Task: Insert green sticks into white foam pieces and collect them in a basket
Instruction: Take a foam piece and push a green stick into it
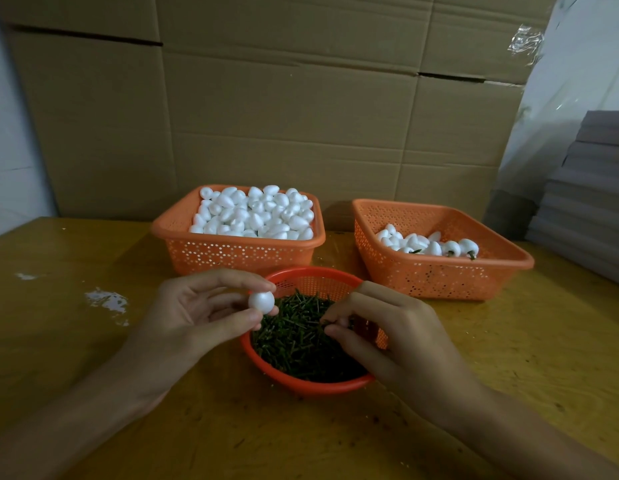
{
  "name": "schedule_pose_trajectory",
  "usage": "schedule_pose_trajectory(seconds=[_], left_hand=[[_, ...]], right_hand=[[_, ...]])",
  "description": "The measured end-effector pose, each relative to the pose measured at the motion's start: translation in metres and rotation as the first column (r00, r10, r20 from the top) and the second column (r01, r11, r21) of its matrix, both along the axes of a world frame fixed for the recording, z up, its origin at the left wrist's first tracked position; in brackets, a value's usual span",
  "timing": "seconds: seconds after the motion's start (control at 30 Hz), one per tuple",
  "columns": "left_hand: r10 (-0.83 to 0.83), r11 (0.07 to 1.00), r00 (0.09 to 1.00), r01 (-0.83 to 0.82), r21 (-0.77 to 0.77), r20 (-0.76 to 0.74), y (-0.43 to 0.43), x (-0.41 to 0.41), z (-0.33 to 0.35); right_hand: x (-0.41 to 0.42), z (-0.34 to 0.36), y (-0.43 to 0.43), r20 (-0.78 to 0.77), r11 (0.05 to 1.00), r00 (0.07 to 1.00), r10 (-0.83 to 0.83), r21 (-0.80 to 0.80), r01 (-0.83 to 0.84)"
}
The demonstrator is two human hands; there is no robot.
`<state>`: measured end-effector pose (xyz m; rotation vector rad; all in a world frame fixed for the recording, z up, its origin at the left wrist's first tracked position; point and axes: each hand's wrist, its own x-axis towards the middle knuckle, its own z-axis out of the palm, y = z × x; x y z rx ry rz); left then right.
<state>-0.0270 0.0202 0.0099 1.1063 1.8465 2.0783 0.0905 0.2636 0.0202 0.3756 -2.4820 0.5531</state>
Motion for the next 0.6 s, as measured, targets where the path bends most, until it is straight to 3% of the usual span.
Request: schedule_pose_trajectory(seconds=[0.4,0.6], left_hand=[[0.024,1.0,1.0,-0.024,-0.011,-0.011,0.0012,0.0058,0.0024],[0.035,0.999,0.994,-0.037,-0.019,-0.102,0.0015,0.0065,0.0018]], right_hand=[[0.0002,-0.0011,0.0009,-0.014,1.0,1.0,-0.003,0.005,0.004],[0.0011,-0.0003,0.0,-0.057,0.999,0.998,-0.017,0.034,0.019]])
